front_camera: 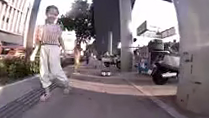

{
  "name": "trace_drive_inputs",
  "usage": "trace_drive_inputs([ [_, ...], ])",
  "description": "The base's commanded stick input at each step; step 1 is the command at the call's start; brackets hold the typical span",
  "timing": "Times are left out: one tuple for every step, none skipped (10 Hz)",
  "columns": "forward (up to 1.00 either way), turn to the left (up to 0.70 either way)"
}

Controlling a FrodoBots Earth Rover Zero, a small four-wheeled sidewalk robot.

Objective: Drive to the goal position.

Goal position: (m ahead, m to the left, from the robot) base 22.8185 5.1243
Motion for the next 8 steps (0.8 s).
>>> trace_drive_inputs([
  [0.45,0.0],
  [0.45,0.0],
  [0.45,0.0],
  [0.45,0.0],
  [0.45,0.0],
  [0.45,0.0],
  [0.45,0.0],
  [0.45,0.0],
])
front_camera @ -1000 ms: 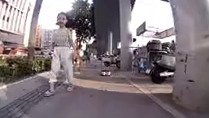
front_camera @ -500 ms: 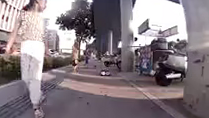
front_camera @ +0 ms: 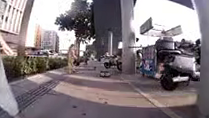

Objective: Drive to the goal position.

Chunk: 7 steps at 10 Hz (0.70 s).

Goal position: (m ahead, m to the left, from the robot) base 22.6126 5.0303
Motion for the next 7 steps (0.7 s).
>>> trace_drive_inputs([
  [0.45,0.0],
  [0.45,0.0],
  [0.45,0.0],
  [0.45,0.0],
  [0.45,0.0],
  [0.45,0.0],
  [0.45,0.0],
])
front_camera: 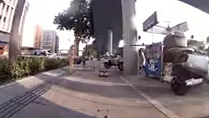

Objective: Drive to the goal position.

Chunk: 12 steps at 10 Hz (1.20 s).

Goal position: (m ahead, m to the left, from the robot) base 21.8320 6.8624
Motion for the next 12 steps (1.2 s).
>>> trace_drive_inputs([
  [0.45,0.0],
  [0.45,0.0],
  [0.45,0.0],
  [0.45,0.0],
  [0.45,0.0],
  [0.45,0.0],
  [0.45,0.0],
  [0.45,0.0],
  [0.45,0.0],
  [0.45,0.0],
  [0.45,0.0],
  [0.45,0.0],
])
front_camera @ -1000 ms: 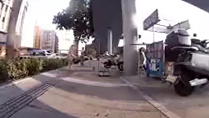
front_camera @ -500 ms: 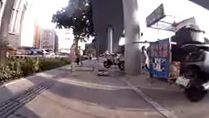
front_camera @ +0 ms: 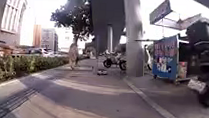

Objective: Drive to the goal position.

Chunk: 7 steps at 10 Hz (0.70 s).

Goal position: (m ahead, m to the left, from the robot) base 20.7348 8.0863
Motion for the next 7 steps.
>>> trace_drive_inputs([
  [0.45,0.0],
  [0.45,0.0],
  [0.45,0.0],
  [0.45,0.0],
  [0.45,0.0],
  [0.45,0.0],
  [0.45,0.0],
])
